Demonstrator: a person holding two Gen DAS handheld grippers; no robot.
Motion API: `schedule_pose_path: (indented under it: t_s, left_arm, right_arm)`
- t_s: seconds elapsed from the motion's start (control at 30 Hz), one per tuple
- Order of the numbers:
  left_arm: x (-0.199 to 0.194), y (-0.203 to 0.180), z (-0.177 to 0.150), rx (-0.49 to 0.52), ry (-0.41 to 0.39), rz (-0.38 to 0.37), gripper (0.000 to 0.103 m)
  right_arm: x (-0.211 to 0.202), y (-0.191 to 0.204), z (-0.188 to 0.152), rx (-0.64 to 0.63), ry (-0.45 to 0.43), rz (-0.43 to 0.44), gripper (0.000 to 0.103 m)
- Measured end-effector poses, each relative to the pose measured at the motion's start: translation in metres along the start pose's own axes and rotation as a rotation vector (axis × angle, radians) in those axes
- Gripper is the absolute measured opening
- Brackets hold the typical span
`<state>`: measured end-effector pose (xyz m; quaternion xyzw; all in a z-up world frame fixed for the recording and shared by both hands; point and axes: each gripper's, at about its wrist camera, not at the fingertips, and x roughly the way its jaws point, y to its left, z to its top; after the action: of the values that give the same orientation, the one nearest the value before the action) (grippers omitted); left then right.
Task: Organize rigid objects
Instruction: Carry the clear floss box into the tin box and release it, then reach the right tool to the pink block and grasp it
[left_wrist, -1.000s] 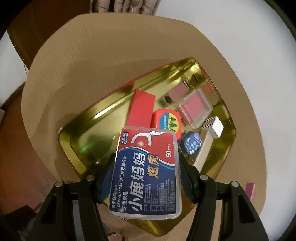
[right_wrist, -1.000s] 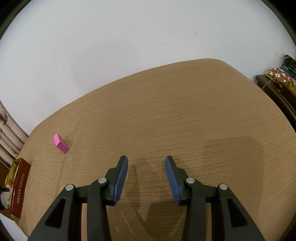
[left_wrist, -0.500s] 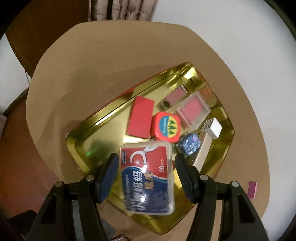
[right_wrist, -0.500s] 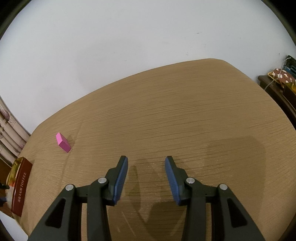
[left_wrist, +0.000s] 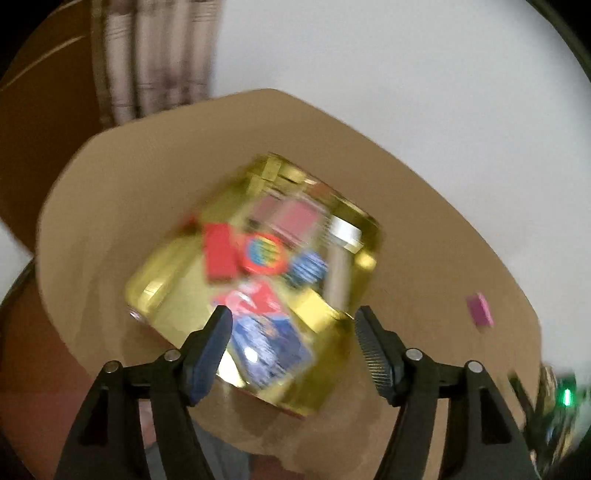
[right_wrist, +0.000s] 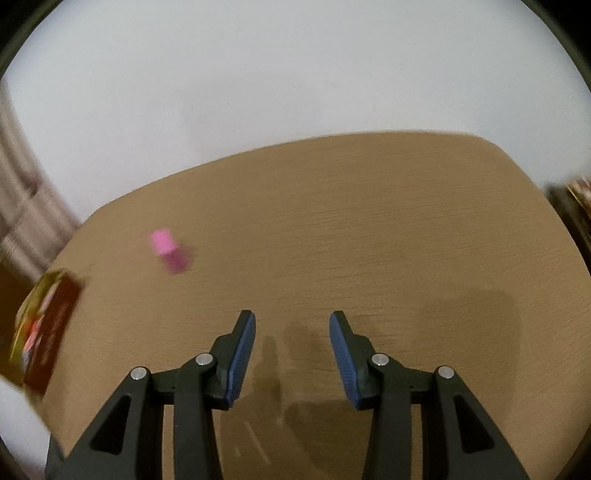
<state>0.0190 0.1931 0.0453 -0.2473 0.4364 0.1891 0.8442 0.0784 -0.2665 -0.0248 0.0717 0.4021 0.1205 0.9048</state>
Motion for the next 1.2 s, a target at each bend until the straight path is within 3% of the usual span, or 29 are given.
schedule_pose_path:
  t_s: [0.07, 0.2, 0.3, 0.5, 0.67, 0.87, 0.97, 1.0, 1.13, 1.2]
  left_arm:
    - [-0.002, -0.009, -0.016, 0.054, 0.002, -0.057, 0.065]
    - [-0.021, -0.016, -0.046, 0.163, -0.067, -0.066, 0.065]
    - [-0.034, -0.013, -0.066, 0.221, -0.110, -0.039, 0.072]
    - [-0.050, 0.003, -0.078, 0.272, -0.175, 0.027, 0.073]
    - [-0.049, 0.009, -0.079, 0.271, -0.166, 0.039, 0.074]
    - [-0.025, 0.027, -0.077, 0.244, -0.130, 0.043, 0.074]
    - [-0.026, 0.034, -0.080, 0.244, -0.134, 0.065, 0.074]
    - [-0.026, 0.036, -0.081, 0.245, -0.140, 0.072, 0.074]
    - [-0.030, 0.045, -0.086, 0.248, -0.164, 0.102, 0.074]
    - [-0.031, 0.051, -0.087, 0.243, -0.163, 0.108, 0.074]
  right_arm:
    - [0.010, 0.034, 0.013, -0.099, 0.038, 0.057, 0.043]
    - [0.032, 0.080, 0.038, -0.267, 0.089, 0.074, 0.043]
    - [0.056, 0.097, 0.055, -0.330, 0.149, 0.068, 0.043]
    - [0.088, 0.121, 0.069, -0.405, 0.214, 0.050, 0.043]
    - [0.105, 0.126, 0.077, -0.428, 0.245, 0.002, 0.043]
    - [0.137, 0.132, 0.074, -0.454, 0.351, -0.054, 0.042]
    - [0.137, 0.133, 0.075, -0.435, 0.357, -0.067, 0.014]
    - [0.135, 0.134, 0.074, -0.424, 0.356, -0.070, 0.014]
    - [0.114, 0.145, 0.066, -0.376, 0.349, 0.007, 0.014]
    - [0.098, 0.160, 0.064, -0.341, 0.338, 0.096, 0.015]
